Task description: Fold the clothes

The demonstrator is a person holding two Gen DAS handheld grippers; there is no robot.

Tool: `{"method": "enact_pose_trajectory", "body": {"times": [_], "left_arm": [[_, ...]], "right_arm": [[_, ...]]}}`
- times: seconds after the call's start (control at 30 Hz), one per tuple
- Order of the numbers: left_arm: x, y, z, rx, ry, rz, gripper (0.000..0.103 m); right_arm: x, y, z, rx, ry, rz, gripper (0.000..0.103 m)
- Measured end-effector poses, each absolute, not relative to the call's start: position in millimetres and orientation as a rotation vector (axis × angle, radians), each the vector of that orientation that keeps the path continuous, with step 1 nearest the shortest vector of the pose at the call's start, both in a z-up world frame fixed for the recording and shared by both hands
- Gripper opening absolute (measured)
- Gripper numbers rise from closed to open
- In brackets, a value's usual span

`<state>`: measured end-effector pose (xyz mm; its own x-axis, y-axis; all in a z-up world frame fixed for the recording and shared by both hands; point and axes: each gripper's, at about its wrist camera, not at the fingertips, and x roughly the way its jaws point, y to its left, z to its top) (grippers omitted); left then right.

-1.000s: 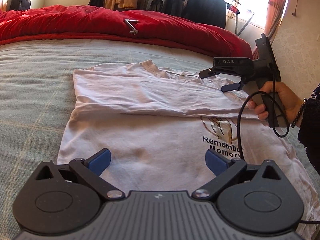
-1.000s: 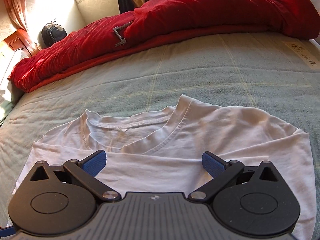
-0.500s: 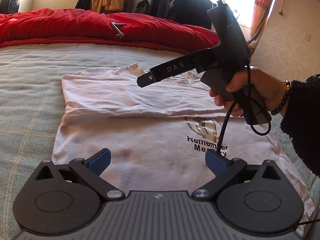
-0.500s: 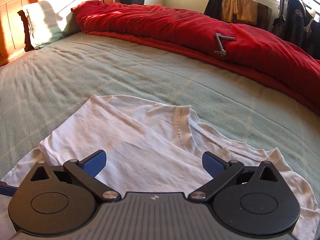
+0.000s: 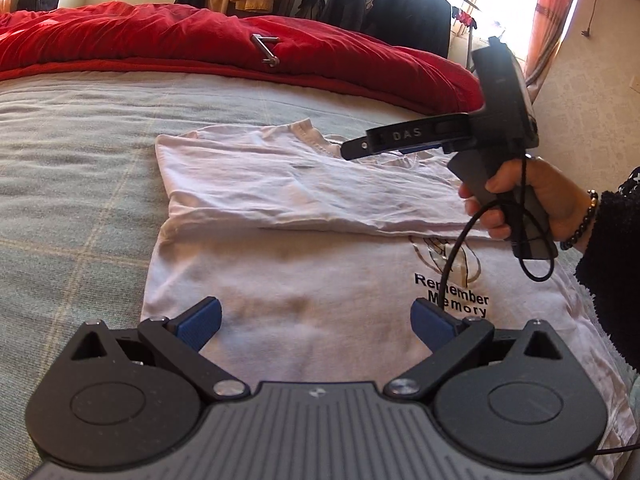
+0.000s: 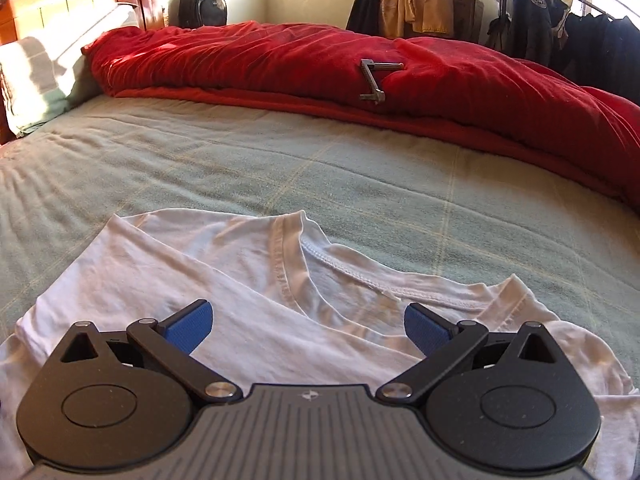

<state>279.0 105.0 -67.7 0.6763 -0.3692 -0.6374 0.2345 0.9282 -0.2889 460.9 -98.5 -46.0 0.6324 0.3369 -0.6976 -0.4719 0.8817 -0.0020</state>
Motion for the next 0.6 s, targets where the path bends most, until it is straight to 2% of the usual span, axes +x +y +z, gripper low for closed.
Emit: {"method": "enact_pose_trajectory", "body": {"times": [0.1,0.33,0.6], "left_arm": [[279,104,-68,-0.189,0.754,-0.349,0.100],[279,100,-69,-0.174,0.755,-0.355,0.100],[279,98,-70,-0.164,0.757,-0.355,0.100]], "right_arm": [[446,-121,-40,-0.181,0.761,0.478,0.103],[397,-160,-66,-0.139,0.794,0.369,0.103],[377,-162,-45,-0.146,0.756,0.364,0.103]]}}
